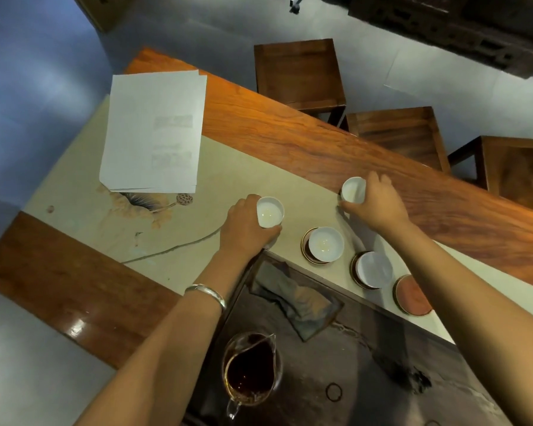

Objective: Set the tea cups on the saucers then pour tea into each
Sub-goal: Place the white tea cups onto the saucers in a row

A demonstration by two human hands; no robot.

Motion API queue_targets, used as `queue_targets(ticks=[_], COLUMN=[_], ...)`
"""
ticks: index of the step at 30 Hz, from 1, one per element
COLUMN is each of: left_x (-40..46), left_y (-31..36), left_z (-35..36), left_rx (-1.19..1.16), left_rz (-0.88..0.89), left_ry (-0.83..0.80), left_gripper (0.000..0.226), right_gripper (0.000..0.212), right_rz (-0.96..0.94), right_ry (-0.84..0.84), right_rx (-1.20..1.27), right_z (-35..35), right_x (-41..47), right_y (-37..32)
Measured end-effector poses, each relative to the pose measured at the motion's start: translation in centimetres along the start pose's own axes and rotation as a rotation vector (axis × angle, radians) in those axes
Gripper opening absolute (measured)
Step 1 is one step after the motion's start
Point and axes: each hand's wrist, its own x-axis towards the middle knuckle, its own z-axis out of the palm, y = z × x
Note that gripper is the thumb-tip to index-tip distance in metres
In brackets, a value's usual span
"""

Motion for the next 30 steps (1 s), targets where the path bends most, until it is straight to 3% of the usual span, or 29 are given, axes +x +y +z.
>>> queue_targets(ticks=[9, 14, 19, 30], left_x=[-0.2, -0.6, -1.9, -9.4], left_y=[2.3, 6.8, 12.8, 20.4], left_z=[-0.3, 0.1, 2.6, 11.9], left_rx=[0.008, -0.051, -0.055, 0.035], left_rz=[0.058, 0.117, 0.283, 0.466], left_ry=[-0.005, -0.023, -0.054, -0.334], left_gripper=[0.065, 0.059, 0.063, 0.059], right_gripper=[0.067, 0.065, 0.065, 0.067], right_rz=[0.047, 0.149, 0.27, 0.415], right_ry=[0.066, 0.153, 0.222, 0.218], right_rx=[0.075, 0.12, 0.157, 0.202], right_z=[-1.5, -4.5, -6.4, -5.4], right_x=[-2.5, -6.3, -11.4, -18.9], right_y=[2.3, 6.4, 11.8, 19.4])
